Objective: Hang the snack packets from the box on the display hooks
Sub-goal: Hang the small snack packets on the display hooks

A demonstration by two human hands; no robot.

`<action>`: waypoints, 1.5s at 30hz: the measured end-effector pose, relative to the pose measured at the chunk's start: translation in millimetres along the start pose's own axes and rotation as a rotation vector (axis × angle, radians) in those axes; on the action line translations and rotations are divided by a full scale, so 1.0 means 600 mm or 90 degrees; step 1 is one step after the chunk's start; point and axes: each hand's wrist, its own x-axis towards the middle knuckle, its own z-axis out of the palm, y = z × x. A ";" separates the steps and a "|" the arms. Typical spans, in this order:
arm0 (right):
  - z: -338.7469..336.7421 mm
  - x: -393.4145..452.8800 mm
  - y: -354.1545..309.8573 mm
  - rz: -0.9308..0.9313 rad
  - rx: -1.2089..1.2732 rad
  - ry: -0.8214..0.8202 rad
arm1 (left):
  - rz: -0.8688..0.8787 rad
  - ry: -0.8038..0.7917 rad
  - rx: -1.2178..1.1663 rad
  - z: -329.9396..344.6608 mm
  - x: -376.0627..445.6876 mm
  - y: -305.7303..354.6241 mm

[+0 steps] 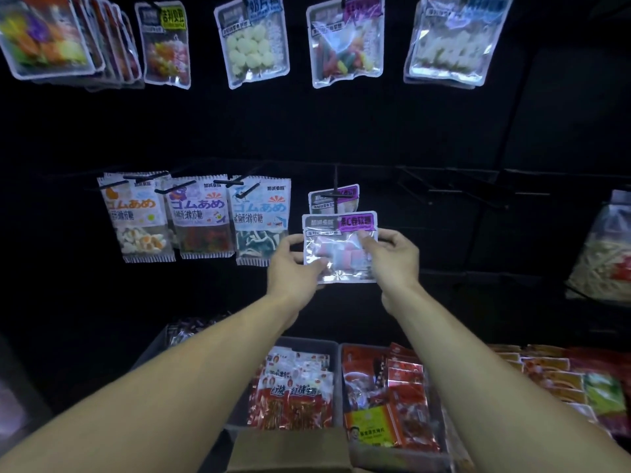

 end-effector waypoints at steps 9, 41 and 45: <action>-0.004 0.006 0.004 0.007 -0.001 -0.013 | 0.010 0.012 0.004 -0.002 0.000 -0.002; 0.084 0.182 0.026 0.002 -0.165 0.079 | -0.025 -0.133 0.132 0.009 0.161 -0.008; 0.083 0.166 0.039 -0.014 -0.184 0.073 | -0.021 -0.133 0.141 -0.013 0.151 -0.043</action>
